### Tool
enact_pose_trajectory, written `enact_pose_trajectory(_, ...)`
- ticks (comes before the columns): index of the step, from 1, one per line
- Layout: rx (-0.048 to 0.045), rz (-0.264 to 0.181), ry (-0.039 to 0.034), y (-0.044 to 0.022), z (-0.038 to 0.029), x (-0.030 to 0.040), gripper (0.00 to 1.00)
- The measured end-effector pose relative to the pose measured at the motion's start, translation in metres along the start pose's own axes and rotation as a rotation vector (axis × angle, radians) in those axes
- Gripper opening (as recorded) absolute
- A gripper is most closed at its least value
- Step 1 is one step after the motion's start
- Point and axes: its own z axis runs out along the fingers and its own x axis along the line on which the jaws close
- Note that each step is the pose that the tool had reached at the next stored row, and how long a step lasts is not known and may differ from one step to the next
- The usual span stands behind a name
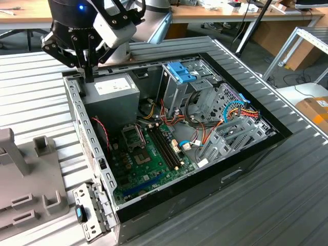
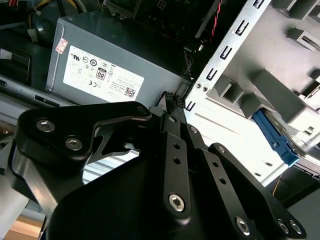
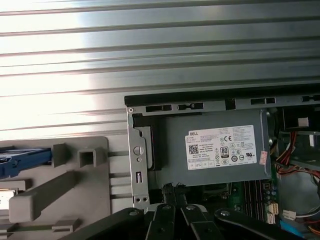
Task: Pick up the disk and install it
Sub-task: 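Reach for the disk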
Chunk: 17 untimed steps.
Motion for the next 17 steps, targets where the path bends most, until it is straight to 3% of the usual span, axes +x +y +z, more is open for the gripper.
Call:
enact_pose_trajectory(10,0.0,0.0,0.0,-0.0012,-0.0003,0.0157,0.11)
enact_pose_trajectory(17,0.0,0.0,0.0,-0.0014,-0.0004,0.018,0.11)
